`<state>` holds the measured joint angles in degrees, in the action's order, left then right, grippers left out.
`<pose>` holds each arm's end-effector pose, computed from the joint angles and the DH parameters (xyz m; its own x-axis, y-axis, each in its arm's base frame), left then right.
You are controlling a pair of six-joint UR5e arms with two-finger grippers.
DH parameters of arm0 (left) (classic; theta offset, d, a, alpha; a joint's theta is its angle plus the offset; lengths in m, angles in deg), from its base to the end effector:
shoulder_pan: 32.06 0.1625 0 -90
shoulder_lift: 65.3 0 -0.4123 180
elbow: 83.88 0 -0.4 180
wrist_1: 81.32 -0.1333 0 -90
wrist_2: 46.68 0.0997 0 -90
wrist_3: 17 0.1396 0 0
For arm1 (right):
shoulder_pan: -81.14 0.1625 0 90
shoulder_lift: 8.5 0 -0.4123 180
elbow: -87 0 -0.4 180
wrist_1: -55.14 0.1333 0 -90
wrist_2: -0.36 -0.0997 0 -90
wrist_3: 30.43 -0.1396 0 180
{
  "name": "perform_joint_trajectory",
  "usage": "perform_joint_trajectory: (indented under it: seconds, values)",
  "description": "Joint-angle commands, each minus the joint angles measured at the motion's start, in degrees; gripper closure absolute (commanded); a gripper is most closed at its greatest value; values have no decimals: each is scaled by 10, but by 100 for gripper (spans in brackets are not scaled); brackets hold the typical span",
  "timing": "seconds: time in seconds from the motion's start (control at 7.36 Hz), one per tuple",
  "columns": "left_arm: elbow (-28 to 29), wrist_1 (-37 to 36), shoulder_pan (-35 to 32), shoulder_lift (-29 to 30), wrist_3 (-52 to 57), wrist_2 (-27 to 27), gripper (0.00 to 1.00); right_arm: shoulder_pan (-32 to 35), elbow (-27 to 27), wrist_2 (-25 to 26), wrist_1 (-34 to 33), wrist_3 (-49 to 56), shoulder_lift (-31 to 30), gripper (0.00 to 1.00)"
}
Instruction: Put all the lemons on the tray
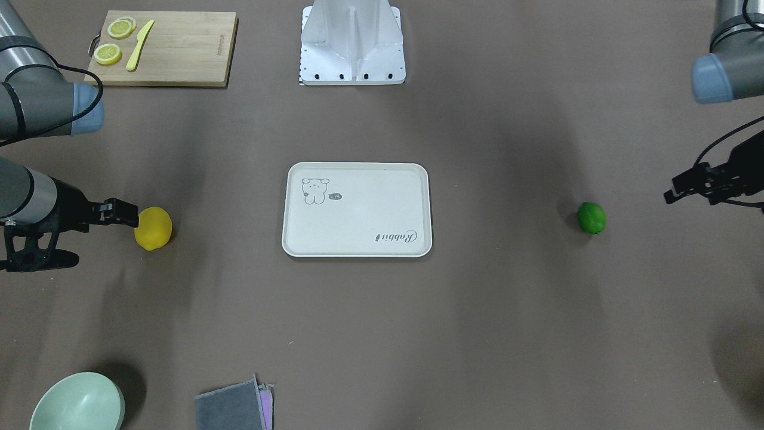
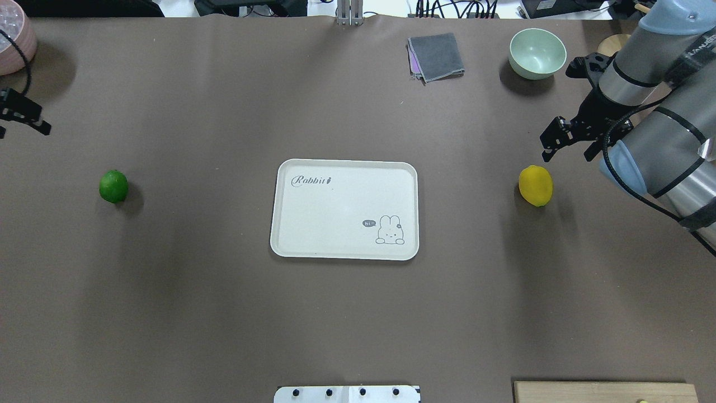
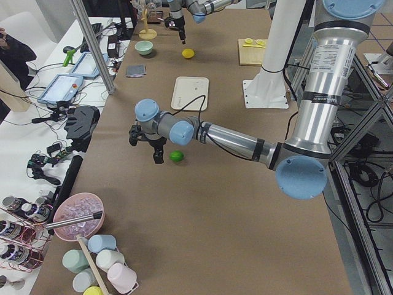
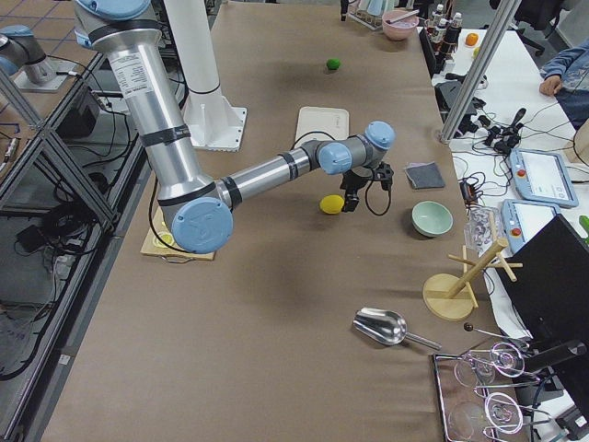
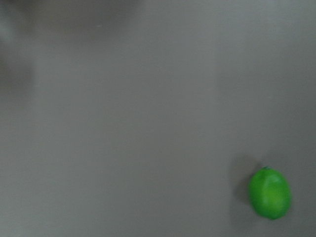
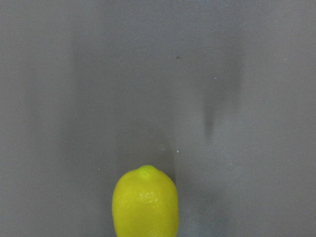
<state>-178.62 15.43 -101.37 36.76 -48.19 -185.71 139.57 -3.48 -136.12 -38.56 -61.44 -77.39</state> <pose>0.1848 -0.5684 0.4942 0.6013 -0.0045 -0.7990 -0.0146 0.9998 -0.0167 -0.3103 -0.5662 0.4608 0.6596 -0.0539 0.7497 0.1848 0.9784 -0.0922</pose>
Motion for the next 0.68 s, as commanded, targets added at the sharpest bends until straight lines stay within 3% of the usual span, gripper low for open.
perform_joint_trajectory:
  seconds: [0.0,0.54]
  values:
    - [11,0,65,25,-31,37,2,-18,21,-1,1,0,11,5]
    - [69,3,104,29,-35,38,2,-44,56,2,2,2,29,5]
